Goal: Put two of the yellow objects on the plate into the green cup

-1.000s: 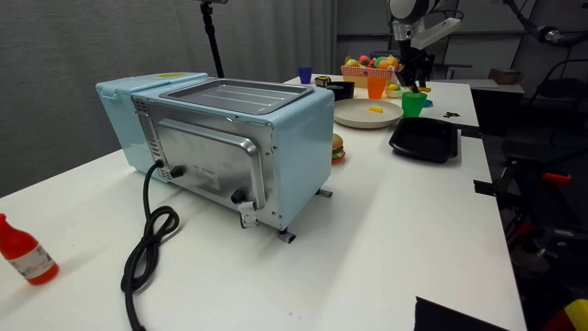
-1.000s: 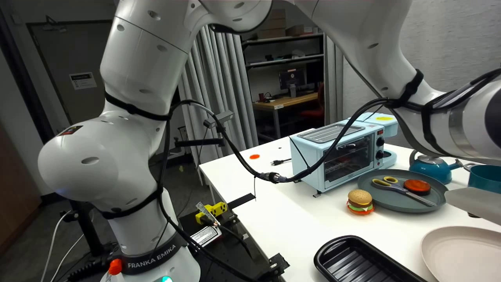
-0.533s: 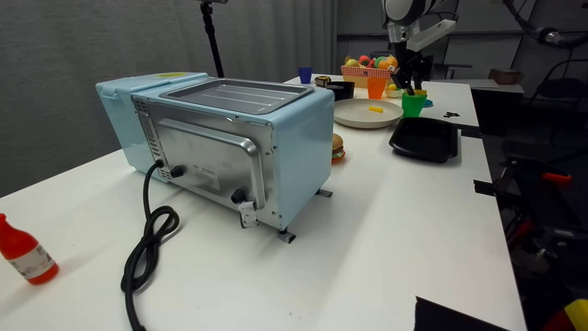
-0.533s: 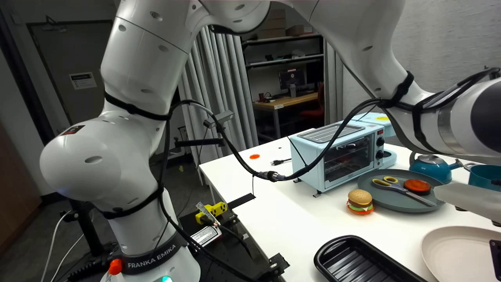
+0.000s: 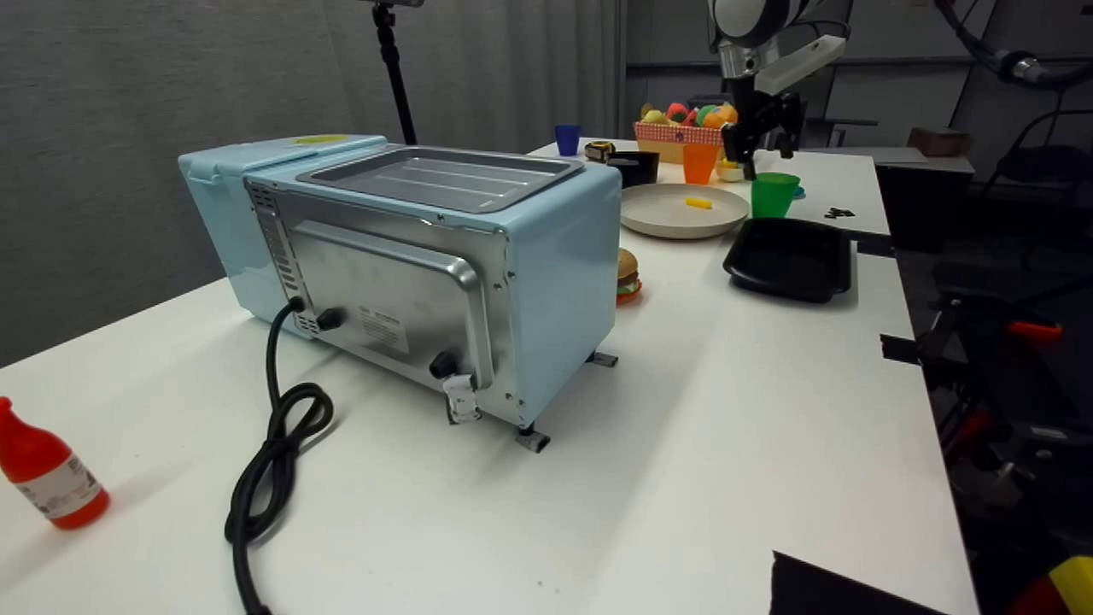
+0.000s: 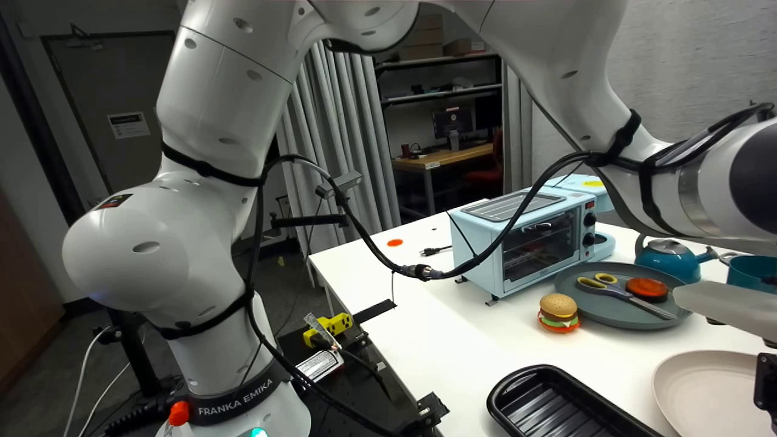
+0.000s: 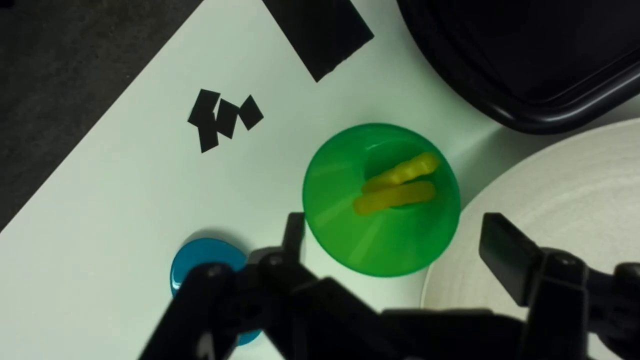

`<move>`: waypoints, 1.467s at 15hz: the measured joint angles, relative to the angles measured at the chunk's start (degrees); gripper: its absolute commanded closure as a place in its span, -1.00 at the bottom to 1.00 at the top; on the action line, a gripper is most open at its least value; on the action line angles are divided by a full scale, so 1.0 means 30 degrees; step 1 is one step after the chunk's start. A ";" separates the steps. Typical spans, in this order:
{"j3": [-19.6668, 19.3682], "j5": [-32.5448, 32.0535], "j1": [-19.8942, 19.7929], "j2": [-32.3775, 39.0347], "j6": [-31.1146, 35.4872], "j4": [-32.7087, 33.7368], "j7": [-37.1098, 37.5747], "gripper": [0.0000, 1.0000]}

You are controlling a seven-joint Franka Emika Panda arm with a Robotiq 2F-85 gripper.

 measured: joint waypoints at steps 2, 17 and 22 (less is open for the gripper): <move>-0.0026 0.0000 -0.0004 -0.0030 0.0000 0.0018 -0.0006 -1.00; 0.0639 0.0953 -0.0033 -0.3258 0.1476 -0.0200 -0.0216 -1.00; 0.1215 0.1937 -0.0031 -0.4911 0.1495 -0.1016 -0.0894 -1.00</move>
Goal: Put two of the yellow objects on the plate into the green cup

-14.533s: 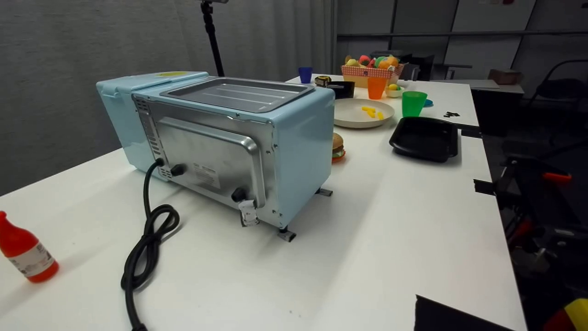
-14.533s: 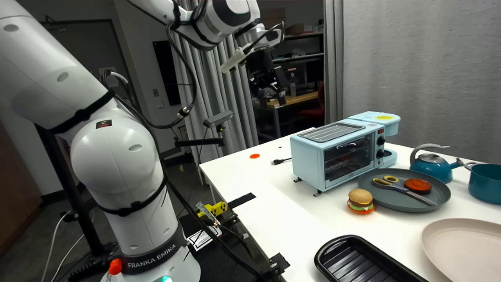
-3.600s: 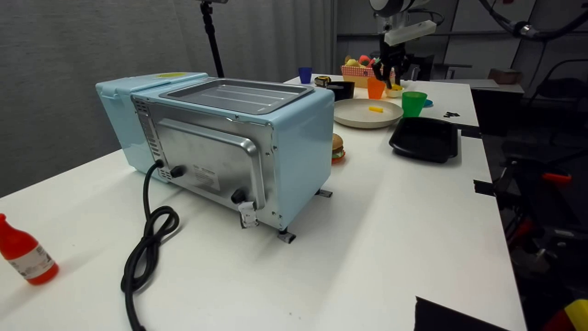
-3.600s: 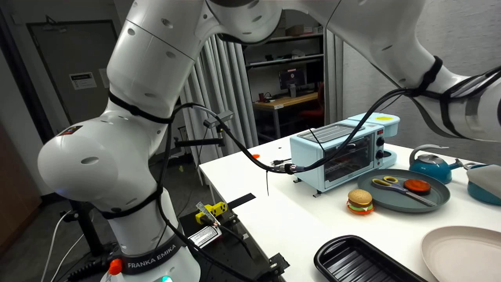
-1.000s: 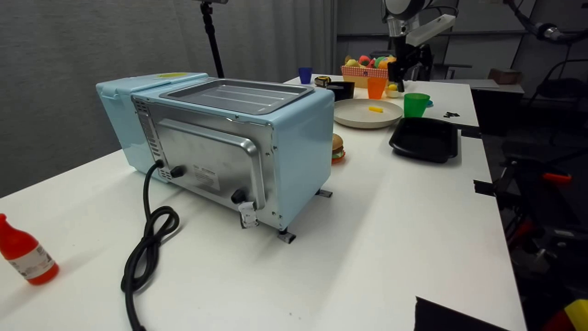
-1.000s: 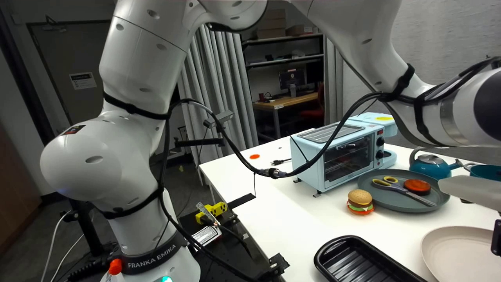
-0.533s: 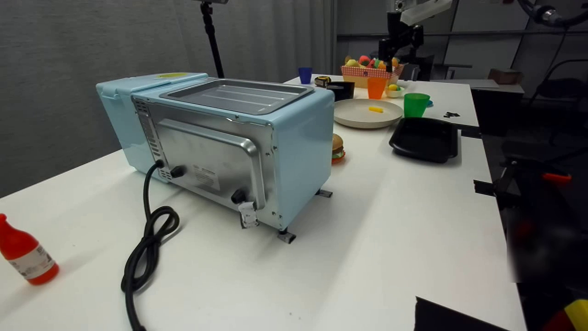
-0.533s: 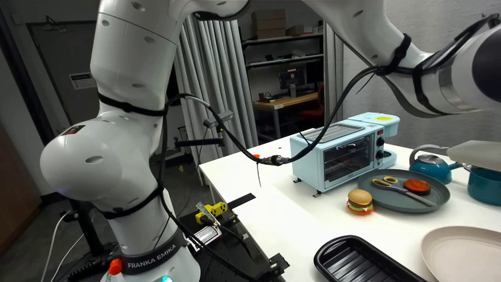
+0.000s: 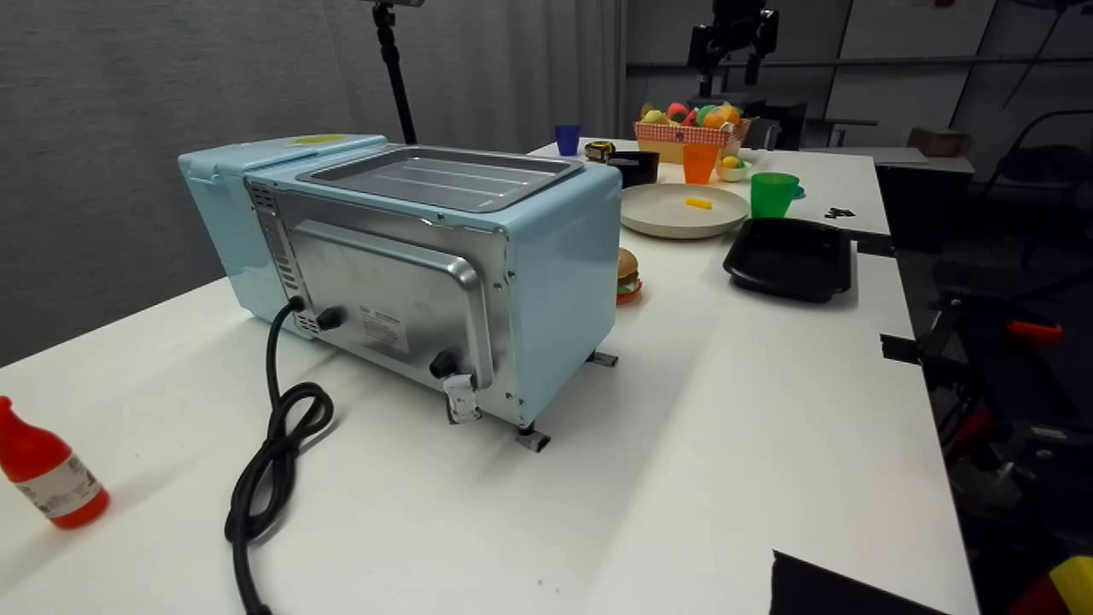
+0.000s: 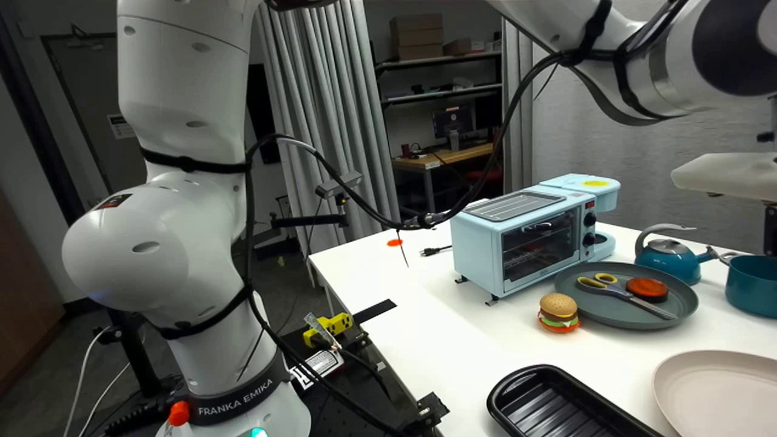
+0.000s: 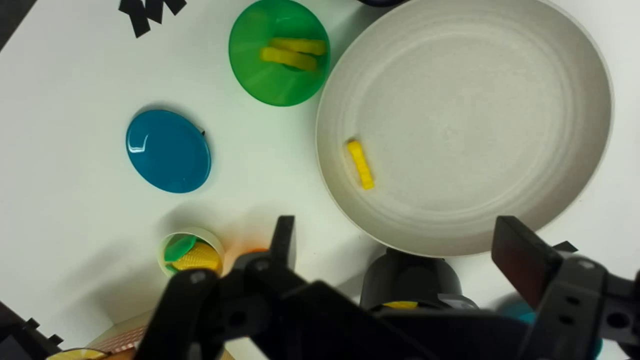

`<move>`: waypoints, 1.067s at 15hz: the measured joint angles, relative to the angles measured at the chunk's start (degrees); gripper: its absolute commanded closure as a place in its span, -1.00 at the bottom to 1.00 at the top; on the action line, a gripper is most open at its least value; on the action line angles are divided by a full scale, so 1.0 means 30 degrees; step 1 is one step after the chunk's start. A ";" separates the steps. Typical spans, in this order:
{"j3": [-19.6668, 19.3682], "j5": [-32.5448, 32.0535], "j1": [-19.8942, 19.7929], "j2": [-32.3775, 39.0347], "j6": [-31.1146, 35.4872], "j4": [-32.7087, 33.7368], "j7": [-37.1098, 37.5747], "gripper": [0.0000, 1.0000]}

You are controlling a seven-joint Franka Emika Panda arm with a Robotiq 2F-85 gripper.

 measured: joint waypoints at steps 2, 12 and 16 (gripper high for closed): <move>0.0033 0.0032 -0.0001 -0.0376 0.0000 -0.0265 -0.0068 -1.00; 0.0049 0.0033 -0.0001 -0.0457 0.0001 -0.0466 -0.0083 -1.00; 0.0049 0.0033 -0.0001 -0.0457 0.0001 -0.0467 -0.0084 -1.00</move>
